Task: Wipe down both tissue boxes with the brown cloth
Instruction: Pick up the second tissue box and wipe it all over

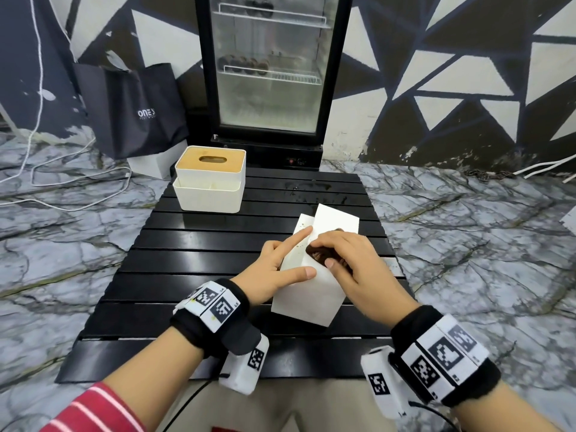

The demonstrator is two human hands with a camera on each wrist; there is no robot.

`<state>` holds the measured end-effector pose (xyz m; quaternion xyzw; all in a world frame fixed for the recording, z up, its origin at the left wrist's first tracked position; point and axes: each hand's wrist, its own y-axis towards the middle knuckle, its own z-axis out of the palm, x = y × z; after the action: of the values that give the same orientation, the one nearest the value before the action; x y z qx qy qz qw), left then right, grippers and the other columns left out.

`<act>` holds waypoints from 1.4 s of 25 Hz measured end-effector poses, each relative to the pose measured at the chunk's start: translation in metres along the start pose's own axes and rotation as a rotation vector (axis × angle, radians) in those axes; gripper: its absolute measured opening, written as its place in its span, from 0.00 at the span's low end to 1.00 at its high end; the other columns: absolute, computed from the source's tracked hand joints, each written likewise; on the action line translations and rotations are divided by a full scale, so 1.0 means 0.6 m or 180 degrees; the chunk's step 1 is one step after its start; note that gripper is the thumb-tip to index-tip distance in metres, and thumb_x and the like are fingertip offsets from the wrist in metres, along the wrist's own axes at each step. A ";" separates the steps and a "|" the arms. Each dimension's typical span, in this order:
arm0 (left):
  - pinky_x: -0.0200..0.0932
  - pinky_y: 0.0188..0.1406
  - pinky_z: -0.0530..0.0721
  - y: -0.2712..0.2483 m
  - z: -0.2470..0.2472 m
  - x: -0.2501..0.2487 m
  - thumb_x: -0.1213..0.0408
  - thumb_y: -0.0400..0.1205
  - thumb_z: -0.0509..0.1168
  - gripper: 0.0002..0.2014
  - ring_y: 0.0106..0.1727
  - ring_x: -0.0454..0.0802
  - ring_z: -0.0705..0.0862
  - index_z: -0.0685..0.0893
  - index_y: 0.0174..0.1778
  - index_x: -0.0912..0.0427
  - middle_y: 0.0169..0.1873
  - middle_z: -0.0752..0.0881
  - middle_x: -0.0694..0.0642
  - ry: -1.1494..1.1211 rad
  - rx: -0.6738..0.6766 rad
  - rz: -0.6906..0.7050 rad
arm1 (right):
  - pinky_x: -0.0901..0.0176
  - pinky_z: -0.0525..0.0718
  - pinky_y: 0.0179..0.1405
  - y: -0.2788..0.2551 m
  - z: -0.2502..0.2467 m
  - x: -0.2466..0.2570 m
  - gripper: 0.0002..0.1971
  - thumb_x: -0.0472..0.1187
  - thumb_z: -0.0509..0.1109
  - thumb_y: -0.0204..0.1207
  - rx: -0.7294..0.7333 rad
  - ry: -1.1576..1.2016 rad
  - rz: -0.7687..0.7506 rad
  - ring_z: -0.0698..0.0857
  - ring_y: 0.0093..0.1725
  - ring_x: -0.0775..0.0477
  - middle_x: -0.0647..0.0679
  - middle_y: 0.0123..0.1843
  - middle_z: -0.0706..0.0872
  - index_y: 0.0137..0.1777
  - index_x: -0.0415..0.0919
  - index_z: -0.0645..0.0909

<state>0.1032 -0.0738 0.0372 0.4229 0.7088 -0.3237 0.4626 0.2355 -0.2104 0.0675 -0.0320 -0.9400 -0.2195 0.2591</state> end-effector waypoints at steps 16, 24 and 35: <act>0.27 0.59 0.69 0.001 0.003 0.000 0.39 0.72 0.68 0.33 0.59 0.40 0.72 0.53 0.62 0.11 0.59 0.67 0.50 0.0197 -0.0108 0.0015 | 0.61 0.68 0.64 0.010 0.007 -0.005 0.17 0.41 0.55 0.75 0.0035 -0.0291 0.0116 0.73 0.63 0.50 0.60 0.59 0.78 0.62 0.53 0.75; 0.27 0.59 0.70 -0.001 -0.003 -0.001 0.42 0.76 0.64 0.31 0.55 0.37 0.71 0.52 0.65 0.15 0.60 0.65 0.49 0.0237 -0.0015 -0.0033 | 0.77 0.58 0.65 0.008 -0.010 -0.017 0.16 0.39 0.58 0.77 0.0193 -0.0119 -0.0293 0.70 0.61 0.61 0.64 0.58 0.75 0.63 0.51 0.76; 0.25 0.49 0.71 -0.005 -0.001 -0.008 0.46 0.78 0.64 0.31 0.44 0.38 0.73 0.52 0.66 0.16 0.58 0.65 0.47 0.0333 -0.0045 -0.0133 | 0.60 0.62 0.65 0.091 -0.023 -0.079 0.18 0.31 0.59 0.78 0.0215 -0.0242 0.0161 0.70 0.62 0.52 0.54 0.61 0.78 0.64 0.47 0.77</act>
<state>0.1015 -0.0758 0.0421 0.4211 0.7430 -0.3057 0.4210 0.2921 -0.1646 0.0759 -0.0554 -0.9550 -0.1797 0.2295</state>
